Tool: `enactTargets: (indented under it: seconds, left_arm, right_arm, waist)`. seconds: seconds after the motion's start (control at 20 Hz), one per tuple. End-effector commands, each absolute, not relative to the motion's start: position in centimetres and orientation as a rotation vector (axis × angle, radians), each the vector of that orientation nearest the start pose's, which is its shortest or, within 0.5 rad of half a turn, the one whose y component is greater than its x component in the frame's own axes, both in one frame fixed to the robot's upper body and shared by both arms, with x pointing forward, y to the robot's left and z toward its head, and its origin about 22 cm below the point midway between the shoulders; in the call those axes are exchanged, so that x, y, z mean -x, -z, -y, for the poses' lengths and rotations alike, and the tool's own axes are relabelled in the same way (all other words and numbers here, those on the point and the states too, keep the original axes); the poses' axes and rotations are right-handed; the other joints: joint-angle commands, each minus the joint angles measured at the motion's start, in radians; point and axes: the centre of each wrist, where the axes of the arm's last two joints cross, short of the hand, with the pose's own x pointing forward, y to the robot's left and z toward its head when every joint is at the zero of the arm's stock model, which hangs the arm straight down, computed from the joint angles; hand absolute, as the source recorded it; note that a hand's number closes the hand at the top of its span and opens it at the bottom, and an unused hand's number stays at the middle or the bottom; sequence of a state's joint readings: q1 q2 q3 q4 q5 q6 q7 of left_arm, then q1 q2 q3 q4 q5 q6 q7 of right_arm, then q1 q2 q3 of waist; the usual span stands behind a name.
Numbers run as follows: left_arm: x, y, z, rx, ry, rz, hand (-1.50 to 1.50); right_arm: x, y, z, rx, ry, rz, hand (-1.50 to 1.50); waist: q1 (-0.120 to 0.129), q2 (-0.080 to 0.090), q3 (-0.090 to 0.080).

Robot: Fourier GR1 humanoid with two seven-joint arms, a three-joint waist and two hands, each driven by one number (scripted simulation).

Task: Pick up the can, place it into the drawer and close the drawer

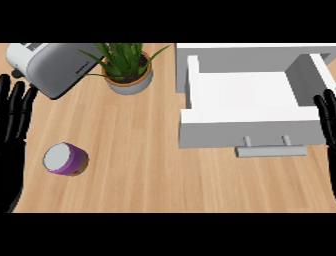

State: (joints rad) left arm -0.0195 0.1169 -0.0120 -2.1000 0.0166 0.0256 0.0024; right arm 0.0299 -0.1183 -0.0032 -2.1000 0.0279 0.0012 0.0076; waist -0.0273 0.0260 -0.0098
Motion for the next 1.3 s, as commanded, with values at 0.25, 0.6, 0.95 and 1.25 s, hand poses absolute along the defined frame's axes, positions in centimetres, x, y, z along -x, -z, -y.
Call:
enactTargets:
  seconds: [0.25, 0.6, 0.95, 1.25]
  left_arm:
    - [-20.2, -12.0, -23.3, -0.001, 0.116, 2.148, -1.50]
    - [-18.7, -9.3, -23.8, -0.178, 0.022, 1.696, -1.50]
    - [-16.4, -12.1, -23.5, -0.159, -0.007, 1.696, -1.50]
    - [-16.9, -11.9, -25.9, -0.194, -0.051, 1.667, -1.50]
  right_arm:
    - [-22.9, -13.4, 22.1, 0.119, -0.085, 2.145, -1.50]
    - [-18.3, -11.0, 26.4, 0.154, -0.011, 1.778, -1.50]
    - [-19.9, -9.2, 26.4, 0.162, -0.011, 1.775, -1.50]
    - [-17.2, -7.4, 27.4, 0.155, -0.005, 1.801, -1.50]
  waist:
    - [0.033, -0.026, 0.010]
    - [0.022, -0.029, 0.010]
    - [0.031, -0.027, 0.010]
    - [0.027, -0.027, 0.010]
